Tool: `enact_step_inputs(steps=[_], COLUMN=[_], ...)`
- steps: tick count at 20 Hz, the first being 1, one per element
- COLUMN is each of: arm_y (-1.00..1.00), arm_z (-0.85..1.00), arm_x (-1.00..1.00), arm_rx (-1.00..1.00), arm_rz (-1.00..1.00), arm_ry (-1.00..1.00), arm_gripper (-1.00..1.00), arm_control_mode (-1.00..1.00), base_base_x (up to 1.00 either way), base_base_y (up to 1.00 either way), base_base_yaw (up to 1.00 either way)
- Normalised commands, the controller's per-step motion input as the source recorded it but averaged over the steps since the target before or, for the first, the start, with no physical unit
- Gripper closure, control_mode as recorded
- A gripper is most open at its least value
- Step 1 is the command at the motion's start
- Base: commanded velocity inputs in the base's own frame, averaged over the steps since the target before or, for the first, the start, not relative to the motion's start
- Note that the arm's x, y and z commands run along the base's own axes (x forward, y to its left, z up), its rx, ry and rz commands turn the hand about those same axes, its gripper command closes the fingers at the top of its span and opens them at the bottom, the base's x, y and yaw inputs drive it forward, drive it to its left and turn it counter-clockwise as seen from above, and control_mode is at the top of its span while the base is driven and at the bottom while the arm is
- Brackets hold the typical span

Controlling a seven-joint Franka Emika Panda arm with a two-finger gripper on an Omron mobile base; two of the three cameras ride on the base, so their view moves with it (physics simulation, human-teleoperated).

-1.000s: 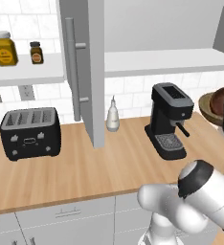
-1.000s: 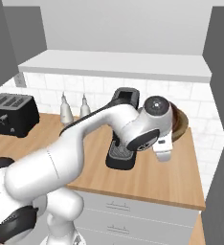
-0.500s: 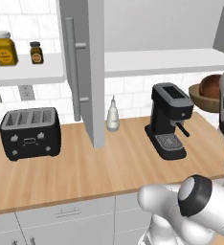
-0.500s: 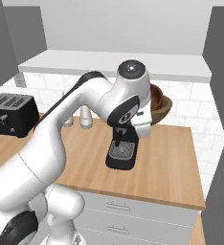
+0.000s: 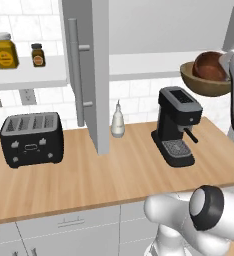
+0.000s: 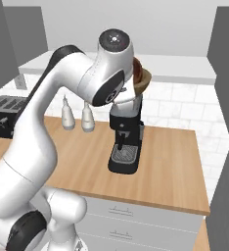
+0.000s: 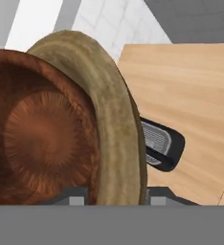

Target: Pick up the bowls on the counter and stack them on top of one another in the open cabinet. Place the smaller bowl on top of the larger bowl.

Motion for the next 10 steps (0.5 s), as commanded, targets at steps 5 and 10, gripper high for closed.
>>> enact_step_inputs(steps=[5,10], arm_y=[0.82,0.43], arm_z=[0.29,0.17], arm_x=[0.33,0.52], arm_rx=[0.0,0.01], arm_rz=[0.05,0.11], arm_ry=[-0.18,-0.09], arm_gripper=[1.0,1.0], arm_control_mode=[-1.0,-1.0], base_base_x=[0.0,0.0], base_base_y=[0.0,0.0], base_base_yaw=[0.0,0.0])
